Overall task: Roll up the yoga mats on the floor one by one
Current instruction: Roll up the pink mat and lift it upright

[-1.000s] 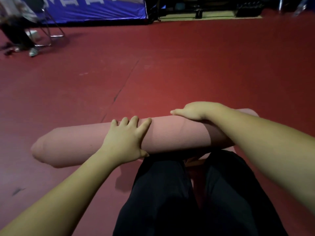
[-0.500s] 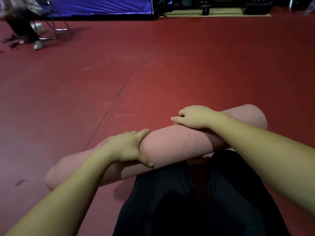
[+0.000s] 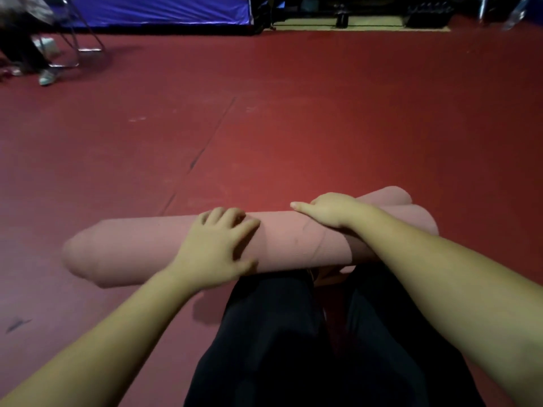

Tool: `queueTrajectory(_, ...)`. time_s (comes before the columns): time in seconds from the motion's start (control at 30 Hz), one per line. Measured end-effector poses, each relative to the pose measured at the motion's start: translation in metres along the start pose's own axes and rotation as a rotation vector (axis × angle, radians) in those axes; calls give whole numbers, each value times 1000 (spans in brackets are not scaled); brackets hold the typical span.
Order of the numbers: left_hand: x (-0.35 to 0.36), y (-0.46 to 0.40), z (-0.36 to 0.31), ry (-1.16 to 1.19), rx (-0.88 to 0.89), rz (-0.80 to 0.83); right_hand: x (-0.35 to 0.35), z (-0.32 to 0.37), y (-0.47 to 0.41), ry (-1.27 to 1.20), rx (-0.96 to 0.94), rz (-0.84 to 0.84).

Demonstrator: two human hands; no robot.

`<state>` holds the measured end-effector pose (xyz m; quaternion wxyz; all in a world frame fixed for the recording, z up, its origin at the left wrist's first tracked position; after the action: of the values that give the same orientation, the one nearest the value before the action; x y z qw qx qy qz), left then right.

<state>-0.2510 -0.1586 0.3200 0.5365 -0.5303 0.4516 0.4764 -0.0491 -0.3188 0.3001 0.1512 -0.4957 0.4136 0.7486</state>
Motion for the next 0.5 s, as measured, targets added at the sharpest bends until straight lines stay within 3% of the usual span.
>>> queueTrajectory(0.07,18,16,-12,-209,-16,53,-2,3,-5,-9,6,15)
queueTrajectory(0.17,25,17,-13,-291,-147,191,-7,11,-7,-9,-5,42)
queueTrajectory(0.5,-38,2,-8,-206,-75,99,-67,20,32,-12,-30,79)
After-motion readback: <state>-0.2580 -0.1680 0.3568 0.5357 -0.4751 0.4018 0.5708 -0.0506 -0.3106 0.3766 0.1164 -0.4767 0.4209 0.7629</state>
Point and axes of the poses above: each hand's wrist, its own y-axis away from the middle knuckle, its own x-axis out of the palm, z = x × y, the point moved 3 cm from there along -y, towards the middle knuckle, and after that the axes turned 1 degree about y, right-handed, at the moved point
